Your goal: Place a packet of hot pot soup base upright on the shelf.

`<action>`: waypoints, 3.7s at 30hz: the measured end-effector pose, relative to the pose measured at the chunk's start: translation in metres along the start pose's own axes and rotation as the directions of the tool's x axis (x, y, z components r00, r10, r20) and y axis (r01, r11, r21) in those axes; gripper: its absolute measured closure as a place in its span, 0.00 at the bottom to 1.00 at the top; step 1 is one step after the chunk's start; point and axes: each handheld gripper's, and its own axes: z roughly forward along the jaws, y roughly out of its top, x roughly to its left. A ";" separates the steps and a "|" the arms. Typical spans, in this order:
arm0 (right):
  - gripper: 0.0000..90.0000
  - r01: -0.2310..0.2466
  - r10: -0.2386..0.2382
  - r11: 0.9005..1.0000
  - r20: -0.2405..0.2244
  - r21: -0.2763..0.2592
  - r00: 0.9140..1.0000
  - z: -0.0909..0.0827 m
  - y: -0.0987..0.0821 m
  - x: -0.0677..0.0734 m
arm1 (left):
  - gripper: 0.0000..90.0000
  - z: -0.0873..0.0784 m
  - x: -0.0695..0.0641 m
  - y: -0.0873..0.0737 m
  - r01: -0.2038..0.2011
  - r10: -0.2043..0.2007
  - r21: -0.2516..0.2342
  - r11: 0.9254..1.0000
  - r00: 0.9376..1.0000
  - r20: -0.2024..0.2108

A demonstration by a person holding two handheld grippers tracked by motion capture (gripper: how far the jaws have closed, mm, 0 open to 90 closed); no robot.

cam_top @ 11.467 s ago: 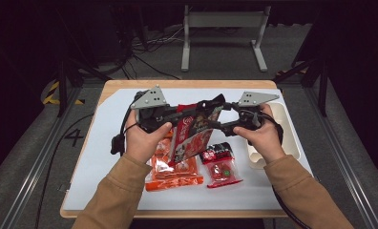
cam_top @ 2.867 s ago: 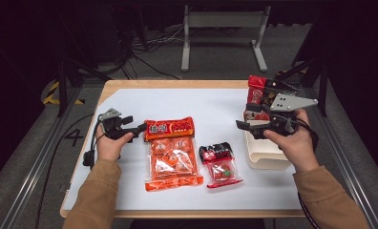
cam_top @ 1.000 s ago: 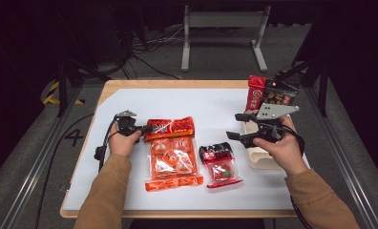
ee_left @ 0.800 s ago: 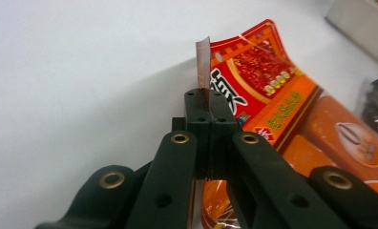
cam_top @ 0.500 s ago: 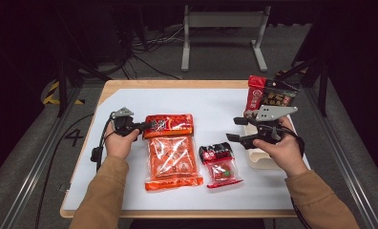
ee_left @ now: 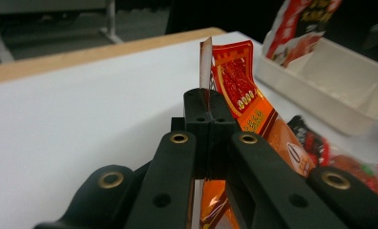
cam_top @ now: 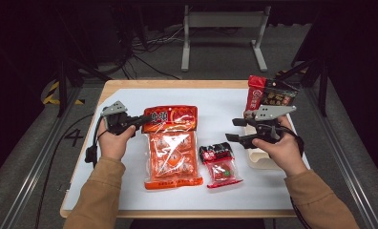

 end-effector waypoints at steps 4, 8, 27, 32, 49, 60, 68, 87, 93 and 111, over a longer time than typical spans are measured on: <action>0.41 0.001 -0.001 1.000 -0.006 -0.003 1.000 -0.001 0.001 0.002 | 1.00 -0.008 -0.016 0.014 -0.045 0.045 -0.025 0.999 0.999 0.020; 0.41 0.000 0.000 1.000 -0.011 -0.003 1.000 -0.002 0.000 0.004 | 1.00 -0.017 -0.032 0.026 -0.081 0.084 -0.057 0.995 0.995 0.046; 0.28 0.008 -0.008 1.000 -0.063 -0.011 0.998 0.018 -0.009 0.009 | 1.00 -0.039 -0.094 0.060 -0.278 0.298 -0.180 0.944 0.950 0.097; 0.27 0.014 -0.016 1.000 -0.070 -0.021 0.997 0.024 -0.010 0.009 | 1.00 -0.043 -0.106 0.067 -0.313 0.335 -0.189 0.931 0.937 0.100; 0.24 0.020 -0.026 0.998 -0.103 -0.056 0.994 0.039 -0.008 0.013 | 1.00 -0.048 -0.118 0.084 -0.320 0.348 -0.207 0.924 0.931 0.111; 0.23 0.058 -0.082 0.991 -0.200 -0.123 0.976 0.048 0.000 0.027 | 1.00 -0.047 -0.140 0.092 -0.328 0.367 -0.218 0.919 0.915 0.170; 0.24 0.007 -0.053 0.979 -0.225 -0.202 0.973 0.049 -0.002 0.025 | 1.00 -0.045 -0.142 0.093 -0.320 0.361 -0.224 0.920 0.917 0.172; 0.26 0.114 -0.150 0.969 -0.158 -0.219 0.976 0.053 -0.010 0.032 | 1.00 -0.043 -0.141 0.096 -0.300 0.342 -0.233 0.925 0.925 0.167; 0.26 0.155 -0.197 0.957 -0.157 -0.244 0.968 0.056 -0.004 0.033 | 1.00 -0.040 -0.143 0.097 -0.298 0.346 -0.242 0.923 0.919 0.190; 0.74 0.138 -0.199 0.964 -0.271 -0.227 0.942 0.063 0.013 0.042 | 1.00 -0.037 -0.136 0.092 -0.267 0.320 -0.252 0.930 0.926 0.201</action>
